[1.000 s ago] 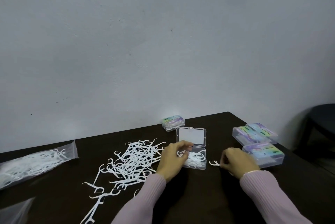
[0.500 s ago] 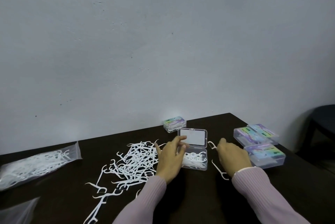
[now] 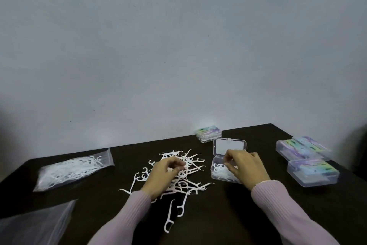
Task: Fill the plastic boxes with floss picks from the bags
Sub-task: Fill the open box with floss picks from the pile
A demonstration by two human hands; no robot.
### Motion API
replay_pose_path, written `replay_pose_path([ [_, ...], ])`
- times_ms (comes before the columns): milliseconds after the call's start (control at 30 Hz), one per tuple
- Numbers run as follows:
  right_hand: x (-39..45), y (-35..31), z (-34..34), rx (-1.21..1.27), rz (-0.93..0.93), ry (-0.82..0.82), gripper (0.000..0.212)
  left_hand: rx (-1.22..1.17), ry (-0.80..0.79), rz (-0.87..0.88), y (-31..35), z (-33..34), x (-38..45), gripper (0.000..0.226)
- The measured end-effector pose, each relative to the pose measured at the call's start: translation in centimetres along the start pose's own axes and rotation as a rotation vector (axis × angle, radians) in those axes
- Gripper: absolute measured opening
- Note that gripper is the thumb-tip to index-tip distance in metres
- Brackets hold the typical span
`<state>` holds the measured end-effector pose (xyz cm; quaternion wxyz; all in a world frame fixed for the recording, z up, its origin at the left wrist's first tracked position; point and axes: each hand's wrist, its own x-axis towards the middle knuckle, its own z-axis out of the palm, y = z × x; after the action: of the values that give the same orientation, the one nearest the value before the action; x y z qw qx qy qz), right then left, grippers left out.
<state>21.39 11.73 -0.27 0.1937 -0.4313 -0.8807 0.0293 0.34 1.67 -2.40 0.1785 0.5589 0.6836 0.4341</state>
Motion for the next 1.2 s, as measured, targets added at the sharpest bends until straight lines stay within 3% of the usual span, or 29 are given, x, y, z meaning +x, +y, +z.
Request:
replay_pose_path([
  [167,-1.8,1.5,-0.7,0.045,0.212,0.121,0.014,0.114,-0.052,-0.011,-1.7,-1.3,-0.6,0.02],
  [367,-3.8,3.2,-1.5,-0.021,0.402,-0.261,0.028,0.198,-0.033,0.008,-2.7,-2.6,-1.1,0.021],
  [467,-3.7,3.1,-1.4,-0.019,0.401,-0.275,0.023,0.215,-0.028,0.019,-2.7,-3.0,-1.3,0.024],
  [700,-3.7,1.4,-1.3,-0.359,0.318,-0.439,0.034,0.257,-0.025,0.035,-2.6,-3.9,-1.9,0.022],
  [900,-2.8,-0.7,-2.2,-0.372,0.197,-0.293,0.026,0.29,-0.048,-0.013,-3.2,-5.2,-2.4,0.02],
  [1200,0.4,-2.9,-0.6,-0.292,0.161,-0.158,0.018,0.32,-0.125,-0.105,-4.0,-7.8,-3.4,0.027],
])
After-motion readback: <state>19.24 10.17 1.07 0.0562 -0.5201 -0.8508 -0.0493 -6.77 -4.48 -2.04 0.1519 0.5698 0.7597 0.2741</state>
